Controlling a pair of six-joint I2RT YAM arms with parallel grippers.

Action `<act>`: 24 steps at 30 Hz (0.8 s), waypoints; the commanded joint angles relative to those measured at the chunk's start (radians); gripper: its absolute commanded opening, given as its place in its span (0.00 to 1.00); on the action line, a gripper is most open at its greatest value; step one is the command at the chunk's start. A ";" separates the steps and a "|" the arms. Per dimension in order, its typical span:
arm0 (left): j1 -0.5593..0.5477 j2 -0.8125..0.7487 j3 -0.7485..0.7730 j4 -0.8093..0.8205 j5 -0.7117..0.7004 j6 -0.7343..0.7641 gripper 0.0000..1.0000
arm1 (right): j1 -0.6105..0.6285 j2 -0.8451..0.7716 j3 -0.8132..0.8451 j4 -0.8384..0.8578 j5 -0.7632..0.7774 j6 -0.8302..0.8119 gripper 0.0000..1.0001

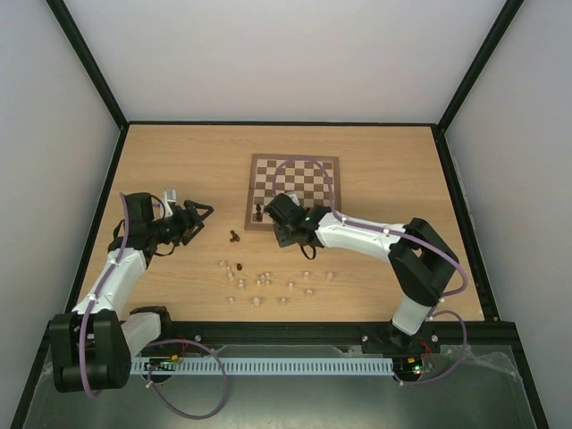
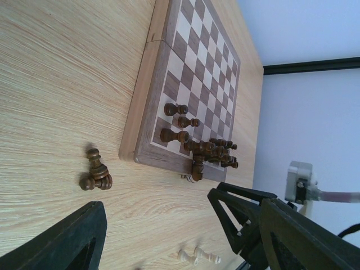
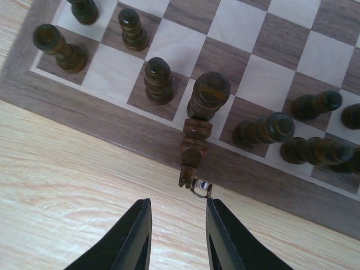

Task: Set up the chess pieces on the board
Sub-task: Pick up the chess piece from the chessboard.

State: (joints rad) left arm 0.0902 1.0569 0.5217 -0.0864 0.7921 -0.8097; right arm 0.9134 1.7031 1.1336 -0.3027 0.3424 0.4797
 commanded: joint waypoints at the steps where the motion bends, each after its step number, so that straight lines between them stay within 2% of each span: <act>1: 0.006 -0.013 -0.013 -0.011 0.002 0.015 0.77 | 0.006 0.057 0.036 0.000 0.045 0.019 0.27; 24: 0.006 -0.009 -0.009 -0.013 0.001 0.015 0.77 | 0.003 0.165 0.090 -0.022 0.078 0.046 0.23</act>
State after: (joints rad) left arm 0.0902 1.0569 0.5217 -0.0887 0.7914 -0.8036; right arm 0.9142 1.8538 1.2015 -0.2932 0.3878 0.5064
